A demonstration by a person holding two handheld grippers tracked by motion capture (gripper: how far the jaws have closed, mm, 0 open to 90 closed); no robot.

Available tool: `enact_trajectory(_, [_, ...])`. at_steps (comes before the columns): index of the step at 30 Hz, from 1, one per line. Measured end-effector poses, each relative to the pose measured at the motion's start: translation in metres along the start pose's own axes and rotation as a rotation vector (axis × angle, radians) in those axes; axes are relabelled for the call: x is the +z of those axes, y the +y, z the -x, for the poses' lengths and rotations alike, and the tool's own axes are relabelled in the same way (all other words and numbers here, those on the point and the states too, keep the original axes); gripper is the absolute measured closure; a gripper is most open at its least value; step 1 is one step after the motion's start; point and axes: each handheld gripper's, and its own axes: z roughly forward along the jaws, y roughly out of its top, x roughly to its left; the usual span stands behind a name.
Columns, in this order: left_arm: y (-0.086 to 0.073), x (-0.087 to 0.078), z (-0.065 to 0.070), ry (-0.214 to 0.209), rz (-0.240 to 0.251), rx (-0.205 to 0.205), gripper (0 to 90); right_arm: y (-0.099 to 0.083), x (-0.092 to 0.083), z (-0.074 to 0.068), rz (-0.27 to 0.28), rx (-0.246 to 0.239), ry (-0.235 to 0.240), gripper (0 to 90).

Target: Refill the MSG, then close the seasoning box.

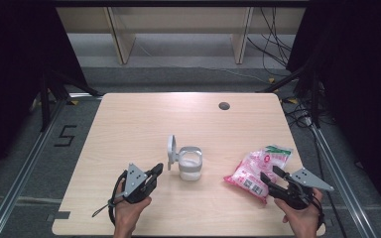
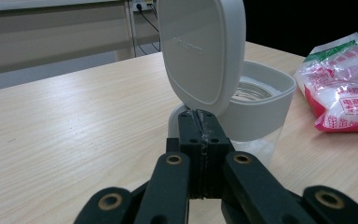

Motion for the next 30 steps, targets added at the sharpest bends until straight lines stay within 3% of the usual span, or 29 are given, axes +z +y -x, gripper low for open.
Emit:
enact_trajectory(2, [0.001,0.001,-0.001,-0.001,-0.01,0.004,89.2,-0.001,0.001,-0.002,-0.004,-0.019,0.01,45.6])
enact_trajectory(3, [0.001,0.001,-0.001,0.0,-0.009,0.002,89.2,-0.001,0.001,-0.006,-0.005,0.009,0.011,45.5])
enact_trajectory(8, [0.003,0.002,-0.004,-0.011,-0.001,-0.008,89.1,-0.002,0.002,-0.012,-0.023,-0.007,0.035,45.4])
enact_trajectory(9, [0.003,0.002,-0.005,-0.009,0.0,-0.007,89.1,-0.001,0.003,-0.011,-0.016,-0.029,0.036,45.6])
enact_trajectory(10, [0.003,0.002,-0.005,-0.005,-0.001,-0.007,89.1,-0.002,0.003,-0.013,-0.016,-0.01,0.037,45.7])
enact_trajectory(11, [0.003,0.003,-0.006,0.0,-0.009,-0.005,89.1,-0.002,0.004,-0.011,-0.016,-0.043,0.046,45.7])
enact_trajectory(14, [0.004,0.006,-0.008,-0.024,-0.008,-0.015,89.1,-0.002,0.004,-0.014,-0.032,-0.008,0.049,45.4])
enact_trajectory(15, [0.005,0.006,-0.007,-0.03,-0.008,-0.02,89.1,-0.002,0.004,-0.015,-0.027,0.019,0.07,45.4])
enact_trajectory(18, [0.01,0.006,-0.007,-0.023,-0.01,0.011,89.0,-0.002,0.006,-0.017,-0.018,-0.004,0.071,45.1])
enact_trajectory(20, [0.012,0.006,-0.007,-0.022,-0.006,0.008,89.1,-0.001,0.007,-0.017,-0.013,-0.014,0.107,45.1])
enact_trajectory(21, [0.014,0.006,-0.007,-0.018,-0.009,0.023,89.1,-0.001,0.005,-0.018,-0.028,-0.02,0.092,45.2])
enact_trajectory(23, [0.015,0.007,-0.008,-0.018,-0.008,0.015,89.1,0.0,0.006,-0.02,-0.016,-0.025,0.093,45.2])
enact_trajectory(24, [0.015,0.008,-0.008,-0.014,-0.01,0.016,89.1,0.0,0.005,-0.022,-0.02,-0.005,0.094,45.2])
enact_trajectory(26, [0.017,0.009,-0.009,-0.012,-0.009,0.012,89.1,0.0,0.006,-0.021,-0.017,-0.039,0.101,45.2])
enact_trajectory(30, [0.021,0.013,-0.01,-0.012,-0.009,0.007,89.1,-0.001,0.005,-0.024,-0.03,0.0,0.098,45.2])
